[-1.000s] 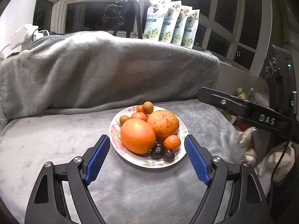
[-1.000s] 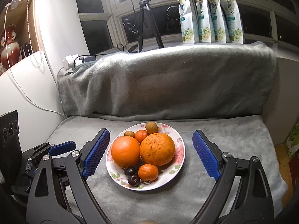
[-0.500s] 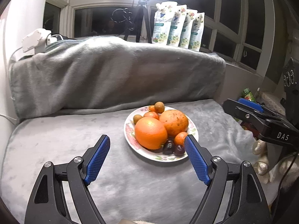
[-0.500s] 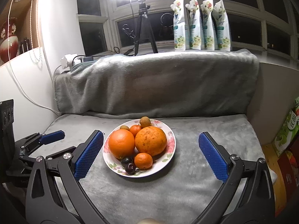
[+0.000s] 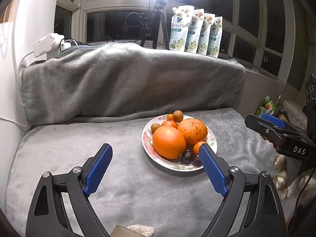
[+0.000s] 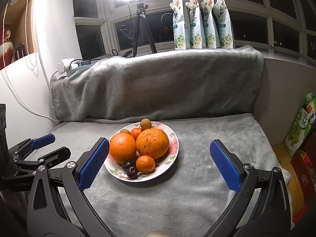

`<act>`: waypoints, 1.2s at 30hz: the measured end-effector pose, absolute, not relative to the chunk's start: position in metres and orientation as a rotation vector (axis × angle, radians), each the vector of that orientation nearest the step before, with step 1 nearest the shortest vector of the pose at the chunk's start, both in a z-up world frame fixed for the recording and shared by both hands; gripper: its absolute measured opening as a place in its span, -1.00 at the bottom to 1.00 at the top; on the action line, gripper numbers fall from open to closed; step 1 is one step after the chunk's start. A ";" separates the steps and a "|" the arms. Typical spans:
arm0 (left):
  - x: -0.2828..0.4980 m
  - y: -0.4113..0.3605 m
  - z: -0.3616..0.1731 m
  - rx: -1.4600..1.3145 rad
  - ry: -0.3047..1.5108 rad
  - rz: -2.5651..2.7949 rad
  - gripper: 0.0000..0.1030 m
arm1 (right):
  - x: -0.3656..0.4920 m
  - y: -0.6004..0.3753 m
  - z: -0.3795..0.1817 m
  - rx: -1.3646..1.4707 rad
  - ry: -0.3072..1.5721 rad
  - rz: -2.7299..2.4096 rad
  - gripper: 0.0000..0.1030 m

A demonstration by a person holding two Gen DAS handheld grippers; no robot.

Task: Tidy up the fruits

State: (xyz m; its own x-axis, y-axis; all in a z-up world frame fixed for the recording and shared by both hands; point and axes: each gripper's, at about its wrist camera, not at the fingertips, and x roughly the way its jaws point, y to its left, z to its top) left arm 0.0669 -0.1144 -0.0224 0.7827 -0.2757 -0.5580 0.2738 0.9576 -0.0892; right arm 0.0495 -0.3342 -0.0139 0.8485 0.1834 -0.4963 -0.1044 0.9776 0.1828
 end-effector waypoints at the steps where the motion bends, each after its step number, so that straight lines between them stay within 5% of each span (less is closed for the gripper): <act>1: 0.067 -0.114 -0.022 -0.004 0.604 -0.296 0.74 | 0.049 -0.334 -0.014 0.153 0.538 0.151 1.00; 36: 0.060 -0.112 -0.012 0.001 0.590 -0.278 0.74 | 0.045 -0.329 -0.023 0.174 0.593 0.175 1.00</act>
State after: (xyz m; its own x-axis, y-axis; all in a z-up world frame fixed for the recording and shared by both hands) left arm 0.0602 -0.1117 -0.0120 0.7946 -0.2588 -0.5492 0.2592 0.9626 -0.0787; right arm 0.0448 -0.3285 -0.0228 0.8152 0.2135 -0.5384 -0.1135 0.9705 0.2128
